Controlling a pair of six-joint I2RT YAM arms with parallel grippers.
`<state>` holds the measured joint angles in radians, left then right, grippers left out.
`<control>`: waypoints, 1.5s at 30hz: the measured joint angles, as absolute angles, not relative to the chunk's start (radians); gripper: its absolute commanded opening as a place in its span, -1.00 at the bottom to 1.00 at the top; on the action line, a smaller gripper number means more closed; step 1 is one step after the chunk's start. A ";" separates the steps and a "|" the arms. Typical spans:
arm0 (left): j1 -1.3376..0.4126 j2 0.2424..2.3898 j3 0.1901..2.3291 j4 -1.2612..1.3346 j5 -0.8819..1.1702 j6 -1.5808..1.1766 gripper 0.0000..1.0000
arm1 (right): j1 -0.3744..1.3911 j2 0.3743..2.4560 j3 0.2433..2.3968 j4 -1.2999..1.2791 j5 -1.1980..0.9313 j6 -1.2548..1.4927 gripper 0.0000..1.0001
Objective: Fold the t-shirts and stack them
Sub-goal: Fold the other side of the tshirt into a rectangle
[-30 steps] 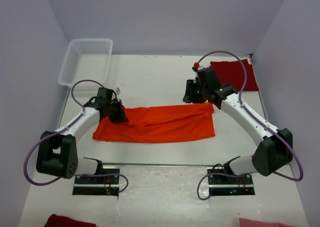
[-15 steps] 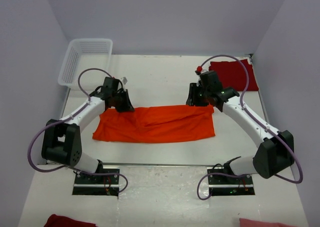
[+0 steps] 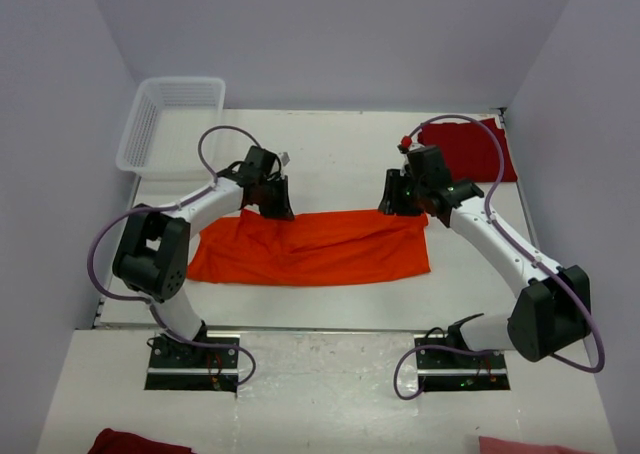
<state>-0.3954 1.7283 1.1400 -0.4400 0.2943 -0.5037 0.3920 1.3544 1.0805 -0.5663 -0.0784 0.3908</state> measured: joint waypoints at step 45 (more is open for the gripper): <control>-0.406 1.664 1.052 -0.559 0.130 -0.422 -0.96 | 0.385 1.295 1.038 -0.528 -0.127 0.391 -0.14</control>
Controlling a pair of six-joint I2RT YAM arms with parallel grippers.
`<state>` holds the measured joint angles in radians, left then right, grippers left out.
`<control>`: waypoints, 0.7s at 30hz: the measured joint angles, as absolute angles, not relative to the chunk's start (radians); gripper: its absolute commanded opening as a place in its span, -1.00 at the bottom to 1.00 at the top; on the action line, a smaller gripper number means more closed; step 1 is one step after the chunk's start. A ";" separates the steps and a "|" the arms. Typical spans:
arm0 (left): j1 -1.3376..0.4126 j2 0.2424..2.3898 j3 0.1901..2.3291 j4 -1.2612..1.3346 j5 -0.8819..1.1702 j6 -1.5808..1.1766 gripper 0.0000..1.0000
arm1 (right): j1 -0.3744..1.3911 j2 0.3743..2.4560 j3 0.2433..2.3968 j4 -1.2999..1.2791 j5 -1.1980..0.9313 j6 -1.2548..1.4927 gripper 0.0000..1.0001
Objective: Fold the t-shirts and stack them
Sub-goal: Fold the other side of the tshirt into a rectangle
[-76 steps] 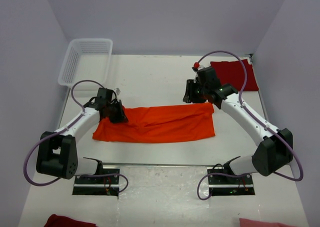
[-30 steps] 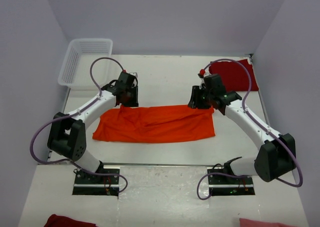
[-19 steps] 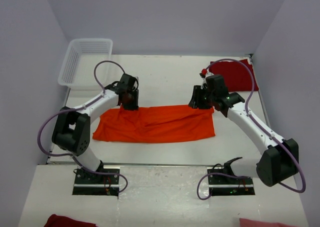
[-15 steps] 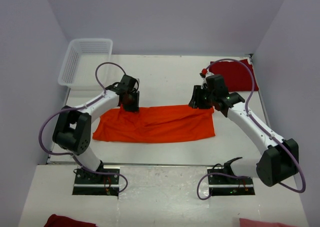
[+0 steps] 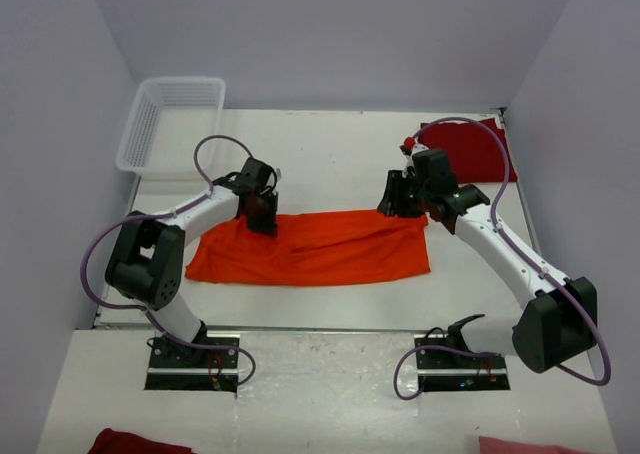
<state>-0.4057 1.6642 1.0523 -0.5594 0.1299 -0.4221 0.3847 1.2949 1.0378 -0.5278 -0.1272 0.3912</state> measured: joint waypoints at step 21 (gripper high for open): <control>-0.435 1.831 1.200 -0.533 0.206 -0.385 -0.27 | 0.385 1.324 1.016 -0.500 -0.150 0.393 -0.14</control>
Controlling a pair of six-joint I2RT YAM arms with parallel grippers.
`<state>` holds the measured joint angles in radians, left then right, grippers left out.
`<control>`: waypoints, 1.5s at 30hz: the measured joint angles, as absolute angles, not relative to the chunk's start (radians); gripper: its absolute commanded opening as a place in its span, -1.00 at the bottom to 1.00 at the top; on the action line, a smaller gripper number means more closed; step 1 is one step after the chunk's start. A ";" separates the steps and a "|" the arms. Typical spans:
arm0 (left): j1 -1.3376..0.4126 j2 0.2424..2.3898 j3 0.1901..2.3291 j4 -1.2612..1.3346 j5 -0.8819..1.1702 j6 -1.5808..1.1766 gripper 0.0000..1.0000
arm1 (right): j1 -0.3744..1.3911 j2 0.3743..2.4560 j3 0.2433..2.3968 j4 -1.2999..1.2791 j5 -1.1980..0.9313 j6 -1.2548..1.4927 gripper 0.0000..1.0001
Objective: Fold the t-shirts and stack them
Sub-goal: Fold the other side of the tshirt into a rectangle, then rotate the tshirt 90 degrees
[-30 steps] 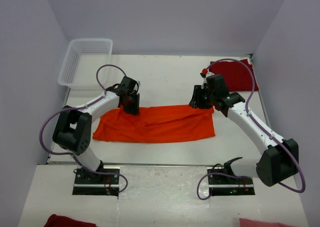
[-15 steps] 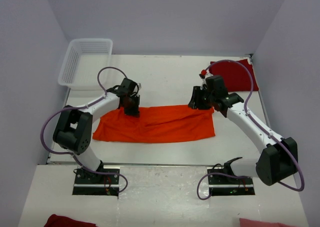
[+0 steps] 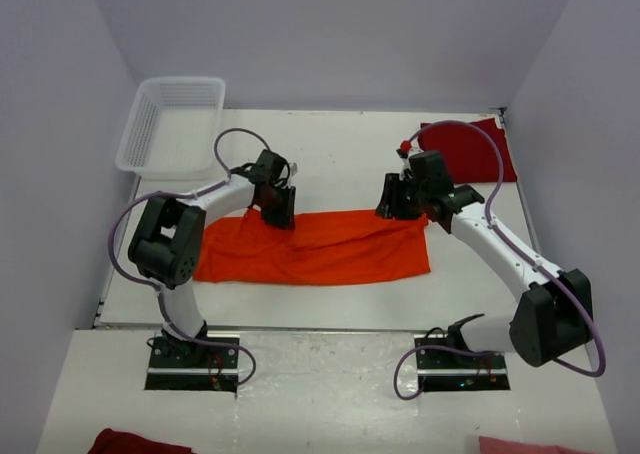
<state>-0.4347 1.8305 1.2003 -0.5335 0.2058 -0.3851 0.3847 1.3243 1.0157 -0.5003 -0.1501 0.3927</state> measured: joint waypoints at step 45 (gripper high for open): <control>-0.441 1.403 0.772 -0.443 -0.022 -0.618 -1.00 | 0.559 1.509 0.863 -0.436 -0.120 0.466 -1.00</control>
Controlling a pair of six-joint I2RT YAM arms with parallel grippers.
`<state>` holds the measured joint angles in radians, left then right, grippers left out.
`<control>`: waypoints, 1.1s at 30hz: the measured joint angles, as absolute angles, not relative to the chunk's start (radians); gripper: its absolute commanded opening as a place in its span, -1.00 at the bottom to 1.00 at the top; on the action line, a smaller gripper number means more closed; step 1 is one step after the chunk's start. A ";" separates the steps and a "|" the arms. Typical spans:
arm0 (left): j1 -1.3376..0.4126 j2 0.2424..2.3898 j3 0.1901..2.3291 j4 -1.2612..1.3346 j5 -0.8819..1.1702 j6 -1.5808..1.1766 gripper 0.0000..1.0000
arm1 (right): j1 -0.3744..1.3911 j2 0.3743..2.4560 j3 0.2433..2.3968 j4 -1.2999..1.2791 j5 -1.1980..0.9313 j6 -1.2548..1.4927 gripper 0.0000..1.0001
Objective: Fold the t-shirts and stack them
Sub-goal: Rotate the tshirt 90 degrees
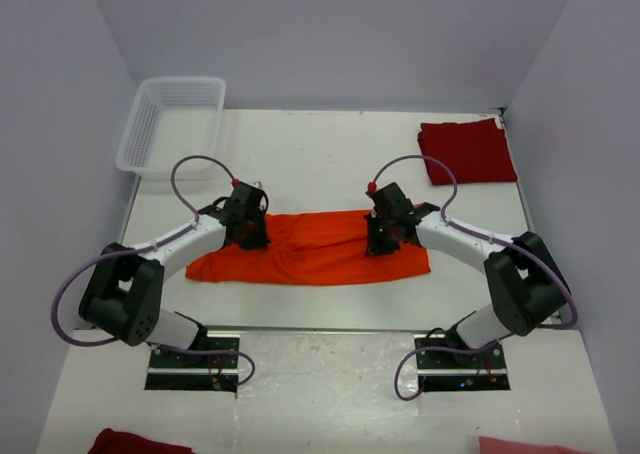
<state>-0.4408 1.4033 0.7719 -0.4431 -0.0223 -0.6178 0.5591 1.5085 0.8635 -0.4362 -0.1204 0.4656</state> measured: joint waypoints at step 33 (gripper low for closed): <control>-0.399 1.967 1.291 -0.378 0.078 -0.561 -1.00 | 0.696 1.550 0.760 -0.283 -0.035 0.758 -1.00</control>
<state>-0.3992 1.9675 1.2915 -0.3782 0.0780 -0.5613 0.6956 1.5497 0.7601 -0.2829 -0.0349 0.7578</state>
